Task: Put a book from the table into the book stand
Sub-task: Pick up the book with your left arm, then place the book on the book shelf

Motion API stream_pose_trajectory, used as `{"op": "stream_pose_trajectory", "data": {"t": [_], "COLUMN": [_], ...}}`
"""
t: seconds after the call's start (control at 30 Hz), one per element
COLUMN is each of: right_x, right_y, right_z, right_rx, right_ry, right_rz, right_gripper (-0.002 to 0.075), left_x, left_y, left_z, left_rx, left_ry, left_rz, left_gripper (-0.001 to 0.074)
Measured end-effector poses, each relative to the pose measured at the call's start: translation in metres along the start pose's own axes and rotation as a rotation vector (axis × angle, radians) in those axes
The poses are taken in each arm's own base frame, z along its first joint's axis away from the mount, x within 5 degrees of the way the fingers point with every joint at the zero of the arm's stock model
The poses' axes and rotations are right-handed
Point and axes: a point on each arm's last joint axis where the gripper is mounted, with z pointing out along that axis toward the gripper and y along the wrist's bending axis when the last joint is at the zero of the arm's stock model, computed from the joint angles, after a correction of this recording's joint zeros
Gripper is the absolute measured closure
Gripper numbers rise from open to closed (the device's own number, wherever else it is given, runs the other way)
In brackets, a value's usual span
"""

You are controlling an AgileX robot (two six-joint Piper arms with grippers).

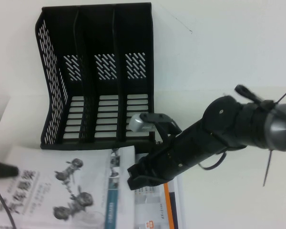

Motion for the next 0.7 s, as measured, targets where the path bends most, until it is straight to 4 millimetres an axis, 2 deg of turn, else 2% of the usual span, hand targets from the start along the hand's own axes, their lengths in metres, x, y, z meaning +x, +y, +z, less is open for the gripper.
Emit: {"op": "stream_pose_trajectory", "data": {"t": [0.13, 0.3, 0.5, 0.7], "right_x": [0.001, 0.000, 0.003, 0.014], "right_y": [0.013, 0.036, 0.058, 0.070], "right_z": [-0.024, -0.062, -0.096, -0.126], "right_rx": [0.043, 0.080, 0.080, 0.141], "right_ry": [0.018, -0.015, -0.046, -0.015], "right_rz": [-0.063, -0.135, -0.214, -0.277], "right_gripper": [0.0722, 0.0722, 0.0722, 0.0722], "left_x": [0.006, 0.033, 0.064, 0.084], "left_y": [-0.042, -0.103, -0.152, -0.208], "left_z": [-0.030, -0.068, -0.097, -0.133], "left_rx": [-0.056, -0.093, -0.120, -0.146], "left_ry": [-0.089, -0.224, -0.326, -0.456], "left_rz": [0.118, 0.309, 0.430, 0.576], "left_gripper": [0.0616, 0.0617, 0.0617, 0.0617]}}
